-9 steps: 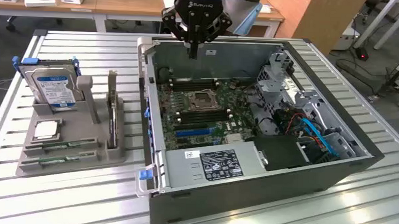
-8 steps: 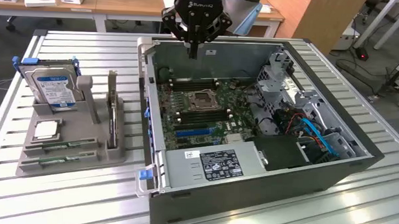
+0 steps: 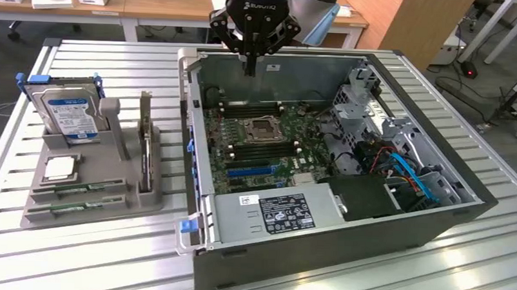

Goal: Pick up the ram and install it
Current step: 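Reach for the ram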

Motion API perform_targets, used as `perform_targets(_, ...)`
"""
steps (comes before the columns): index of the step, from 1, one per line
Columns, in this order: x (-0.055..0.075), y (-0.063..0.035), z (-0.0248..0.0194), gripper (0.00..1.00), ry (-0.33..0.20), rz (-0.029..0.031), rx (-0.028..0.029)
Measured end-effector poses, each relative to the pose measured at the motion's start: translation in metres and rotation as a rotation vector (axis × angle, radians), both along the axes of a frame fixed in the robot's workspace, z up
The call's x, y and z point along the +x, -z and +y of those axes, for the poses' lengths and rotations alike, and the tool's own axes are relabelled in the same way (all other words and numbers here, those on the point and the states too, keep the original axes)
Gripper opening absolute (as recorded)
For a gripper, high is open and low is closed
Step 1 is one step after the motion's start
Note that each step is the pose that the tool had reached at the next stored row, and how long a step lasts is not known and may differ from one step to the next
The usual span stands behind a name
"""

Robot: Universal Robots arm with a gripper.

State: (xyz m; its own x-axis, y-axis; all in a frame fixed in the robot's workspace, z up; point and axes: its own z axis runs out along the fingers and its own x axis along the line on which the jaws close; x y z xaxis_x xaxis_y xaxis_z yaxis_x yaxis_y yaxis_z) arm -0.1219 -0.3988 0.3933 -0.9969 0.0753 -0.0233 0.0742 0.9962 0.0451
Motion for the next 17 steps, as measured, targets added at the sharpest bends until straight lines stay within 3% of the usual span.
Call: perform_targets(17, -0.019, 0.0, 0.0, 0.09, 0.0, 0.0, 0.0)
